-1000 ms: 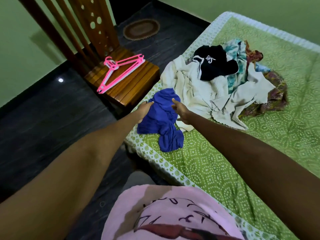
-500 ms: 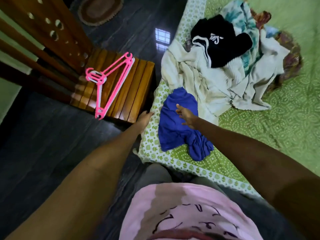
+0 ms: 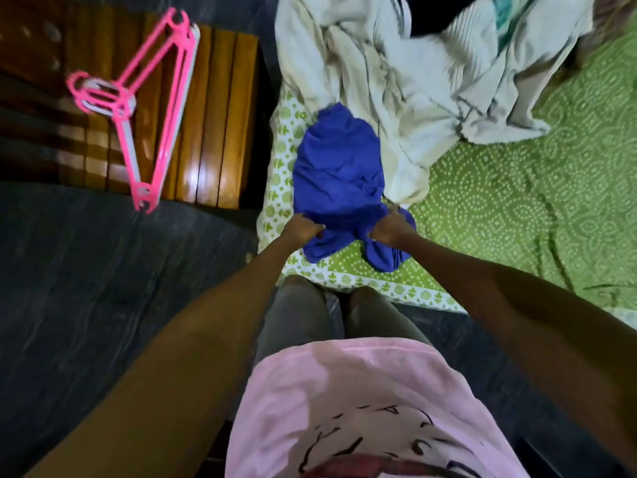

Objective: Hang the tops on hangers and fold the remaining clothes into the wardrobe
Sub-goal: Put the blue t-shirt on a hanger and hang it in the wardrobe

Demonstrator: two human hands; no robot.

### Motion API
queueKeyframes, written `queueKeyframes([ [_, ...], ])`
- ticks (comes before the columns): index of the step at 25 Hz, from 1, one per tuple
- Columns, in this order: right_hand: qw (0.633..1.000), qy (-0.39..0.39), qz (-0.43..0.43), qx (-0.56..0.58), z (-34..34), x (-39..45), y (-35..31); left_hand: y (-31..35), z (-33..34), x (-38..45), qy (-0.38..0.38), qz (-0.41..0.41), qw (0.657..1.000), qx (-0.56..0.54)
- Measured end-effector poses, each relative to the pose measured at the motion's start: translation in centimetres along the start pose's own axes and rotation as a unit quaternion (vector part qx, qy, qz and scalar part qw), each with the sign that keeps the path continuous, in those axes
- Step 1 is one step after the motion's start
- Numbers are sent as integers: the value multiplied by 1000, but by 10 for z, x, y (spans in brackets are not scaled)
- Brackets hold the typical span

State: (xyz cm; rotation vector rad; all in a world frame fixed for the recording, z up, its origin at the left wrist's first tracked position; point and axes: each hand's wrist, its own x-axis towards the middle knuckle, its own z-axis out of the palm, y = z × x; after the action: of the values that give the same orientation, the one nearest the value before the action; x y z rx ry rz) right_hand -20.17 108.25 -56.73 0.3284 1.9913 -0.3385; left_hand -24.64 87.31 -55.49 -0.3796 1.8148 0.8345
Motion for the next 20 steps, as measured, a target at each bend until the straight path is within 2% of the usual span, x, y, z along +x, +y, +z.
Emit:
queueKeyframes([
  [3,996,-23,-33,-75,33,9,18,-26,33,14,-11,5,991,134],
  [5,998,-1,-47,-50,43,9,20,-42,54,18,-2,33,972,234],
  [7,998,36,-55,-22,46,9,17,-55,71,23,28,48,960,274],
  [9,989,116,-60,70,45,10,17,-55,80,21,80,81,969,221],
  [11,952,194,-37,234,35,5,15,-46,78,12,153,107,979,82],
  [12,923,212,-31,321,25,1,17,-37,72,5,192,100,976,14],
  [14,868,186,-51,458,4,-12,19,-18,56,-6,232,80,966,-78],
  [15,865,167,-72,469,-6,-21,18,-6,48,-11,232,76,962,-120],
  [17,899,145,-108,399,-23,-43,14,23,33,-22,206,73,958,-185],
  [20,931,129,-199,278,-32,-60,-2,65,17,-48,143,90,968,-184],
])
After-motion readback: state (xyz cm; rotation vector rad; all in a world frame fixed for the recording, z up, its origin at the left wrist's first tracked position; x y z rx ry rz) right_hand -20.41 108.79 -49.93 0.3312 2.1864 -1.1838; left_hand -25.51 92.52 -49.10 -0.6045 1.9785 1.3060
